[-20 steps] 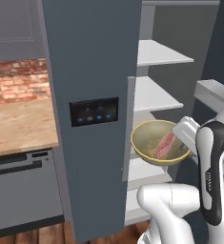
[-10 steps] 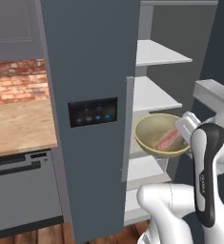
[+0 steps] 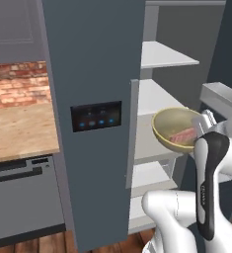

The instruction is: Place one of the steaks on the plate and the other in the bowl. Then place the bowl in the fridge.

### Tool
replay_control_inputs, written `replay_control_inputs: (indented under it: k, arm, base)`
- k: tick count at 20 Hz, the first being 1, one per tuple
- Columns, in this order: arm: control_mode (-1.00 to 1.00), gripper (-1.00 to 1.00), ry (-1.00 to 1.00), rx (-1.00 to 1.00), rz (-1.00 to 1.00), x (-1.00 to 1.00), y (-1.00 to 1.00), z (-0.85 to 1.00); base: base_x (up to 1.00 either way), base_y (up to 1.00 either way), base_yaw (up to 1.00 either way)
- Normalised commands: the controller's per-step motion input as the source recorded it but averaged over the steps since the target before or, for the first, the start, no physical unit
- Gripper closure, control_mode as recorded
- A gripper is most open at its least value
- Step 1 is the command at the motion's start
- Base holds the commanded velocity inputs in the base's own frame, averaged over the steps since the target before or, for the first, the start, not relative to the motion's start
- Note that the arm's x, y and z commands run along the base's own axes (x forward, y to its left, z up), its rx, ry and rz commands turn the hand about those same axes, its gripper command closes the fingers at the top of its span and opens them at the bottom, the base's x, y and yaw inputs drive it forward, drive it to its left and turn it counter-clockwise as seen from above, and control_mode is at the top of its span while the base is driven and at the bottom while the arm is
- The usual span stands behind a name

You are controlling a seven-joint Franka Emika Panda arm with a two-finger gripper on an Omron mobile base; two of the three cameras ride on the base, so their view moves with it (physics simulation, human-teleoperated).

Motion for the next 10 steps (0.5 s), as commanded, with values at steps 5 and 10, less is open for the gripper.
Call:
replay_control_inputs:
  k: [5, 10]
  arm:
    - [-1.0, 1.0, 0.0, 0.19, -0.3, 0.0, -0.44, 0.08]
    - [-1.0, 1.0, 0.0, 0.16, -0.21, 0.03, -0.18, 0.01]
  base:
    - [0.0, 0.0, 0.0]
    - [0.0, 0.0, 0.0]
